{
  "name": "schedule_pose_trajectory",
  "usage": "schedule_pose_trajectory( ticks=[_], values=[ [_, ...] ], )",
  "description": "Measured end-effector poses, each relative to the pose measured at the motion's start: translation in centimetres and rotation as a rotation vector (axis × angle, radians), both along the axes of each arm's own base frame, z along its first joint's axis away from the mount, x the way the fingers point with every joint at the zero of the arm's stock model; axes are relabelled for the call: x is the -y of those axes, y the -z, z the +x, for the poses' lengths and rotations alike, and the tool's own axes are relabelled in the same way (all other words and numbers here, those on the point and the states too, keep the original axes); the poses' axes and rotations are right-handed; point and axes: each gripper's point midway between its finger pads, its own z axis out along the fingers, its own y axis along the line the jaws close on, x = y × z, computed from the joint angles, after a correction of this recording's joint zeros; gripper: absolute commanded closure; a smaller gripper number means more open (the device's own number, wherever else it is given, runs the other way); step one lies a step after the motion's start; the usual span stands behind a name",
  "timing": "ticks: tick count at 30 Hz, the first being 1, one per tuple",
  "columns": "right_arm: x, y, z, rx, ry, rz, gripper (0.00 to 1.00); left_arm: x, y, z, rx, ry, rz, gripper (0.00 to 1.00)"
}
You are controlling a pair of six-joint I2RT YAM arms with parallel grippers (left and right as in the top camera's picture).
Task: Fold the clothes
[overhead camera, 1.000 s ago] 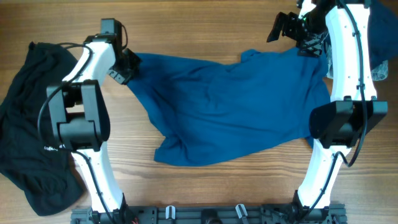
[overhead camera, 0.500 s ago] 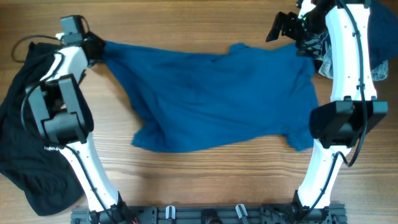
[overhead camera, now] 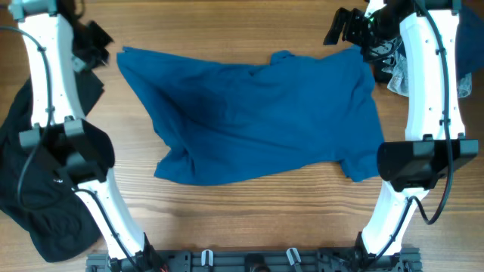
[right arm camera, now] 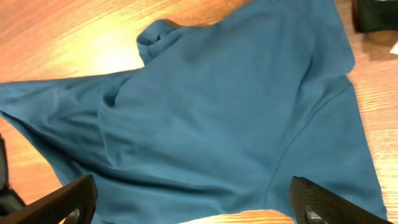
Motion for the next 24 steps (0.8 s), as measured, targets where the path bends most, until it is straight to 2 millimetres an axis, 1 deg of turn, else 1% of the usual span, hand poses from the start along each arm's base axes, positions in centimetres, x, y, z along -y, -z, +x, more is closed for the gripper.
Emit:
schedule_pose_trajectory(
  ticks=[1,2,3,6,7,9,10,11,12,13,14,15,16,17,18,20,21,23,24],
  values=[
    [0.1,0.0,0.0,-0.002,0.002,-0.007,0.00,1.6,-0.6,-1.4,-0.042,0.027,-0.019,0.96],
    [0.2,0.0,0.0,0.000,0.003,-0.013,0.01,3.1,-1.2,-2.4,-0.066,0.054,-0.044,0.96],
    [0.3,0.0,0.0,0.002,0.003,-0.015,0.00,4.2,-1.3,-2.5,-0.065,0.077,-0.061,0.96],
    [0.3,0.0,0.0,0.007,-0.023,-0.025,0.01,8.0,0.1,-3.3,-0.123,0.155,-0.088,0.96],
    [0.3,0.0,0.0,0.008,-0.033,-0.028,0.01,9.9,0.9,-4.0,-0.162,0.201,-0.085,0.96],
    [0.3,0.0,0.0,0.011,-0.045,-0.031,0.01,11.8,1.4,-5.4,-0.205,0.234,-0.046,0.95],
    [0.3,0.0,0.0,0.012,-0.052,-0.033,0.00,12.4,1.0,-6.2,-0.211,0.239,-0.022,0.95],
    [0.3,0.0,0.0,0.014,-0.058,-0.035,0.01,12.8,-0.5,-7.9,-0.193,0.243,0.025,0.95],
    [0.3,0.0,0.0,0.015,-0.062,-0.036,0.01,12.9,-2.9,-9.4,-0.137,0.236,0.066,0.95],
    [0.3,0.1,0.0,0.014,-0.064,-0.036,0.00,12.7,-4.7,-10.6,-0.081,0.219,0.089,0.95],
    [0.3,0.0,0.0,0.014,-0.064,-0.037,0.01,12.4,-6.1,-12.2,-0.017,0.187,0.103,0.95],
    [0.3,0.0,0.0,0.014,-0.064,-0.036,0.01,11.9,-6.4,-14.9,0.009,0.142,0.108,0.95],
    [0.3,0.0,-0.1,0.012,-0.064,-0.036,0.01,11.6,-6.0,-16.1,0.016,0.113,0.107,0.95],
    [0.3,0.0,0.0,0.013,-0.064,-0.037,0.01,11.5,-3.4,-17.7,0.013,0.084,0.089,0.95],
    [0.3,0.0,0.1,0.017,-0.064,-0.037,0.01,11.8,-0.2,-19.2,-0.034,0.070,0.063,0.95],
    [0.3,0.0,0.0,0.014,-0.064,-0.037,0.01,12.9,5.6,-20.4,-0.093,0.061,-0.010,0.94],
    [0.3,0.0,0.0,0.014,-0.064,-0.037,0.00,13.4,7.6,-20.9,-0.118,0.062,-0.040,0.94],
    [0.3,0.0,0.0,0.015,-0.064,-0.037,0.01,14.5,11.1,-21.6,-0.133,0.080,-0.104,0.92],
    [0.3,0.0,0.0,0.015,-0.064,-0.037,0.00,14.8,11.8,-21.5,-0.130,0.087,-0.121,0.92]
  ],
)
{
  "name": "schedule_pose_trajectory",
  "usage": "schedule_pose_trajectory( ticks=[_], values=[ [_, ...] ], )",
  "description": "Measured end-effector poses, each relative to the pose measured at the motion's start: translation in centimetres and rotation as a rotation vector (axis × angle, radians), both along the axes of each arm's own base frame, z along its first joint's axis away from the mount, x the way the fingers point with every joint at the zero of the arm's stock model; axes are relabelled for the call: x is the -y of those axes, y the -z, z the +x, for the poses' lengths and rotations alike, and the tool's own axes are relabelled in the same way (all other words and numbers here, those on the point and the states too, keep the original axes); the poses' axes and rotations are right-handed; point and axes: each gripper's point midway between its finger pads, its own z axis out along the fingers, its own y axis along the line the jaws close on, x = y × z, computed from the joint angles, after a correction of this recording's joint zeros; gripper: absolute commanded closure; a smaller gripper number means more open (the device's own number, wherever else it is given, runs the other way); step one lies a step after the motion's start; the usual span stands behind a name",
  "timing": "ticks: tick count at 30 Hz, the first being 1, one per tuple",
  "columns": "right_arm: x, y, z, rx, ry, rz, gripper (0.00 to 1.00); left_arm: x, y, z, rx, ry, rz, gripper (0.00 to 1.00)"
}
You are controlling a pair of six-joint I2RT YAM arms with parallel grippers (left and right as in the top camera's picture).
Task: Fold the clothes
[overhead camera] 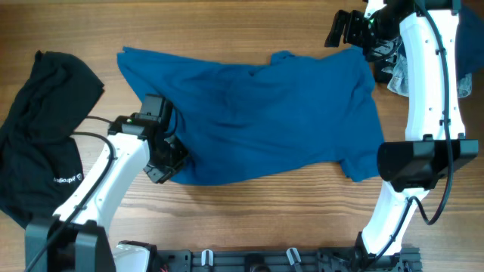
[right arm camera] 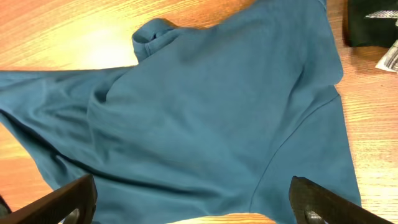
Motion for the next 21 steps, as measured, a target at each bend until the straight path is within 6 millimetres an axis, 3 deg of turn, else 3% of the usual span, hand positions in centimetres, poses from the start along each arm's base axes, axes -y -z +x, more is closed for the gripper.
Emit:
schedule_pose_trajectory(
  ticks=[7,12,14,19,21],
  values=[
    [0.0,0.0,0.0,0.001,0.000,0.000,0.01,0.6,5.6,1.4,-0.081,0.011,-0.008,0.96],
    [0.0,0.0,0.0,0.000,0.000,0.000,0.01,0.1,5.8,1.2,-0.150,-0.057,-0.042,0.96],
    [0.0,0.0,0.0,0.000,-0.001,0.000,0.01,-1.8,5.8,0.1,-0.222,-0.144,-0.037,0.96],
    [0.0,0.0,0.0,0.004,-0.022,-0.006,0.01,-9.6,5.8,-2.7,-0.346,-0.496,-0.056,0.96],
    [0.0,0.0,0.0,0.005,-0.025,-0.007,0.00,-11.3,5.9,-3.2,-0.354,-0.570,-0.065,0.96]
  ],
)
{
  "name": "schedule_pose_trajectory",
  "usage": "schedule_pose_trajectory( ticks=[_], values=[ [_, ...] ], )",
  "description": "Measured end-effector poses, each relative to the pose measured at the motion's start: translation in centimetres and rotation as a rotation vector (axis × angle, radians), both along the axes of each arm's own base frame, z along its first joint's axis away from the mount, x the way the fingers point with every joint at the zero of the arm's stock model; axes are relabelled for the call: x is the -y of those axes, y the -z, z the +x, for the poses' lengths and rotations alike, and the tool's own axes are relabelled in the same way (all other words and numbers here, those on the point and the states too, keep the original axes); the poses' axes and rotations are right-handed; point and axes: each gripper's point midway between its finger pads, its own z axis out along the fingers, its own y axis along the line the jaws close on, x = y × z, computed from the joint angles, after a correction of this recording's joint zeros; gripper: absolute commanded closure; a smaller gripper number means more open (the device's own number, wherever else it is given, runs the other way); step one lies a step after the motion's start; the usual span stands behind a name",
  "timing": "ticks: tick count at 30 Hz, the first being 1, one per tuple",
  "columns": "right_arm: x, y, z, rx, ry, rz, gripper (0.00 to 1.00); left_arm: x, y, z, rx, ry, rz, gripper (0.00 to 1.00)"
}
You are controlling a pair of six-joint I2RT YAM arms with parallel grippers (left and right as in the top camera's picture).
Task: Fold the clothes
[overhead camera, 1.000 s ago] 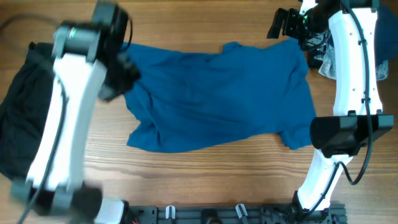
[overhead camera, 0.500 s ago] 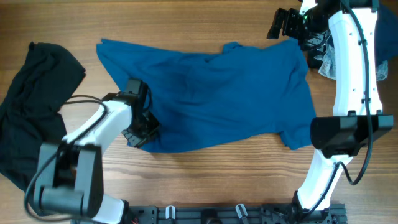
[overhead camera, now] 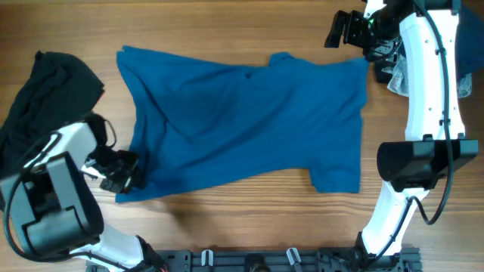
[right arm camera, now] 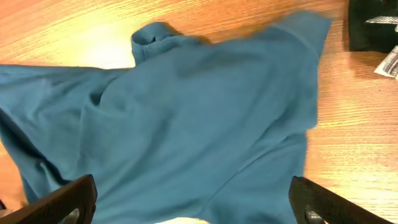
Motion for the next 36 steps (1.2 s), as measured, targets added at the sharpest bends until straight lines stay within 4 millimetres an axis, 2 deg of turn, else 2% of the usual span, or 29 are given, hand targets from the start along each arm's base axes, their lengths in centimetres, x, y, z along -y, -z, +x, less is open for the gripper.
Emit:
schedule_pose_trajectory(
  ticks=[3,4,5,7,9,12,14,15,16,17,18,19,20,22,23,25,28,30,33,36],
  values=[
    [0.0,0.0,0.0,0.000,0.000,0.000,0.01,-2.3,0.0,-0.8,-0.013,-0.104,0.005,0.96],
    [0.0,0.0,0.0,0.000,0.000,0.000,0.00,-4.0,-0.1,-1.3,-0.037,-0.146,0.033,0.96],
    [0.0,0.0,0.0,0.000,0.000,0.000,0.00,-4.6,-0.2,-1.6,-0.048,-0.154,0.045,0.96],
    [0.0,0.0,0.0,0.000,0.000,0.000,0.01,-7.3,-1.4,-1.8,-0.083,-0.170,0.120,0.96],
    [0.0,0.0,0.0,0.000,0.000,0.000,0.00,-9.9,-3.4,-0.6,-0.051,-0.179,0.197,0.96],
    [0.6,0.1,0.1,0.000,0.021,-0.030,0.00,-11.6,-7.6,1.1,0.034,-0.176,0.275,0.91],
    [1.6,0.1,0.1,-0.003,0.061,-0.048,0.00,-11.9,-10.9,2.1,0.130,-0.148,0.338,0.71],
    [2.4,0.1,0.2,-0.003,0.079,-0.054,0.00,-11.3,-12.3,2.7,0.181,-0.104,0.357,0.59],
    [2.8,0.2,0.2,-0.003,0.087,-0.056,0.00,-10.8,-12.7,3.0,0.202,-0.071,0.358,0.57],
    [3.6,0.2,0.2,-0.003,0.101,-0.057,0.01,-9.9,-13.1,3.6,0.228,-0.032,0.352,0.47],
    [4.6,0.2,0.3,-0.004,0.122,-0.057,0.00,-7.6,-13.5,4.8,0.274,0.053,0.323,0.33],
    [5.4,0.2,0.2,-0.006,0.139,-0.055,0.00,-5.5,-13.6,5.8,0.301,0.127,0.290,0.09],
    [5.8,0.5,0.3,-0.013,0.149,-0.050,0.00,-3.8,-13.6,6.6,0.325,0.182,0.265,0.02],
    [5.6,1.7,1.0,-0.021,0.145,-0.024,0.00,-0.2,-13.6,8.3,0.381,0.306,0.236,0.01],
    [5.4,2.3,1.3,-0.026,0.139,-0.014,0.01,2.3,-13.6,9.4,0.423,0.389,0.217,0.00],
    [4.7,3.9,2.3,-0.030,0.099,0.016,0.00,5.6,-13.6,10.6,0.481,0.489,0.193,0.00],
    [4.1,5.7,3.3,-0.041,0.047,0.044,0.01,8.7,-13.6,11.4,0.527,0.570,0.174,0.00],
    [3.9,7.5,3.5,-0.077,0.032,0.056,0.01,10.2,-13.2,11.8,0.540,0.614,0.163,0.00],
    [3.9,9.8,3.4,-0.142,0.040,0.065,0.01,11.0,-12.2,11.7,0.508,0.640,0.148,0.02],
    [3.9,10.6,4.2,-0.128,0.044,0.068,0.01,11.2,-10.6,13.2,0.512,0.634,0.154,0.06]
  ],
)
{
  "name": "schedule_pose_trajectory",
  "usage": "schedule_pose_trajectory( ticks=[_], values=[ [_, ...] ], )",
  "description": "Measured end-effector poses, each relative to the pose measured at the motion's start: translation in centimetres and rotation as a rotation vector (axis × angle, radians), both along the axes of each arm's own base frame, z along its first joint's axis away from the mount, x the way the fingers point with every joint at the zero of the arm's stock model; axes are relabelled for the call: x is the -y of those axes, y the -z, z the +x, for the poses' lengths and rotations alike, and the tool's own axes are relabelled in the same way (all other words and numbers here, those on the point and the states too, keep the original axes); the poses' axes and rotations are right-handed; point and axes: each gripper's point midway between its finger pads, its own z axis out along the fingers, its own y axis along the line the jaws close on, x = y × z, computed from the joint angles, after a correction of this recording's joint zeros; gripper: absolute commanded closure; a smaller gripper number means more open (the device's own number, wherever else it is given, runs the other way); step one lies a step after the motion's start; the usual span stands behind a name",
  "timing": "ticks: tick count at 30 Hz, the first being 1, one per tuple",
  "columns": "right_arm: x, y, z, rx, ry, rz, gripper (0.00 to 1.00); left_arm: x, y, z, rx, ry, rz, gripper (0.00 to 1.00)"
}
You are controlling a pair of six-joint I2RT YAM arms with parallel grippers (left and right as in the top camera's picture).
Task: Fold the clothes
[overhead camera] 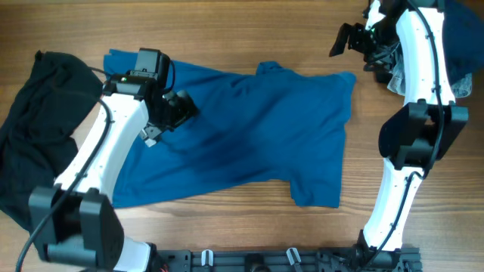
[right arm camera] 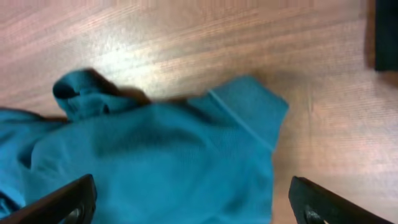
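Observation:
A blue short-sleeved shirt (overhead camera: 242,128) lies spread on the wooden table, collar (overhead camera: 266,70) toward the far edge and one sleeve (overhead camera: 318,189) at the near right. My left gripper (overhead camera: 170,112) is low over the shirt's upper left part; its jaws are hidden under the wrist. My right gripper (overhead camera: 344,38) hangs open beyond the shirt's far right corner. In the right wrist view the collar (right arm camera: 79,93) and a sleeve cuff (right arm camera: 252,106) lie ahead of the gripper (right arm camera: 199,211), with nothing between its fingers.
A black garment (overhead camera: 30,136) lies heaped at the left edge. More clothes (overhead camera: 463,45) are piled at the far right behind the right arm, and a dark item (right arm camera: 387,31) shows at the wrist view's top right. Bare wood (overhead camera: 227,234) runs along the front.
My left gripper has gone from the shirt's near left corner to over its upper left part. The shirt has shifted left. My right wrist now looks at the far sleeve and more bare wood.
The shirt lay rumpled with my left arm raised at the far left. Then my left gripper was at the near left hem. Later that gripper and hem were farther left, the shirt flatter. Now the shirt lies further left. The right gripper stayed open throughout.

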Motion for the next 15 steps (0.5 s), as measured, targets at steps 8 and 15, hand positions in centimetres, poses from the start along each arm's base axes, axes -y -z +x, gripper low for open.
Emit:
schedule_pose_trajectory(
  ticks=[8,15],
  values=[
    [-0.2,3.5,2.4,0.021,-0.004,0.002,0.01,0.0,5.2,0.6,-0.112,-0.001,0.022,0.07],
    [-3.9,5.6,4.3,0.066,-0.081,0.004,0.05,0.1,5.3,1.1,-0.095,-0.001,0.019,0.06]
  ],
)
